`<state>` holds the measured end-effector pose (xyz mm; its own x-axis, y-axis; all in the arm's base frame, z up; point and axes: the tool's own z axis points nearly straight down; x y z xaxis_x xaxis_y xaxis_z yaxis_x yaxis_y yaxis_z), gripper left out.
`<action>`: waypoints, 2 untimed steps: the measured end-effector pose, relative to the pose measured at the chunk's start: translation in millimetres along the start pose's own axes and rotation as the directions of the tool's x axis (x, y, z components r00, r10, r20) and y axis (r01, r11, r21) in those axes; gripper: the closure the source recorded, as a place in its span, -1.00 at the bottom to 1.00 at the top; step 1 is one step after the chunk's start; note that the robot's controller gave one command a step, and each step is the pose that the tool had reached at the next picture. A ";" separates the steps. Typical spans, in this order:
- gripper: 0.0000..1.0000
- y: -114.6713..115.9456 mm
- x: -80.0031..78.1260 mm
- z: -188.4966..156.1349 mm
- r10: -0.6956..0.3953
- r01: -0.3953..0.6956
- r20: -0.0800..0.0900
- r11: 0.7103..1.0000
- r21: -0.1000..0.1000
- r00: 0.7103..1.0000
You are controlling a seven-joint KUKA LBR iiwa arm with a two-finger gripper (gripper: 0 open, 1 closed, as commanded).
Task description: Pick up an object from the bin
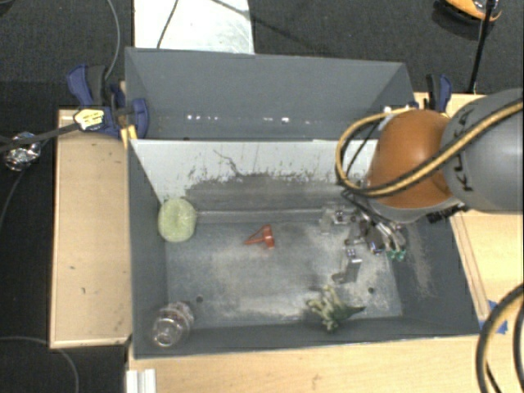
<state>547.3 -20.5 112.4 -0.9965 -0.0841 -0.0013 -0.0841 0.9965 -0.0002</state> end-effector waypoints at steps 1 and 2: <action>-1.00 -28.9 -9.3 -9.3 -0.001 0.001 0.002 1.000 -0.004 1.000; -1.00 -16.2 -16.1 -3.8 -0.049 0.049 0.001 0.999 0.004 0.999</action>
Offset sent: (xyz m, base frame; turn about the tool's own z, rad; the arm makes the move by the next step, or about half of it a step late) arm 0.0265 0.0956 -0.0124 -0.2308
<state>564.7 -35.3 116.3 -0.9911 -0.1327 -0.0028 -0.1327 0.9911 -0.0046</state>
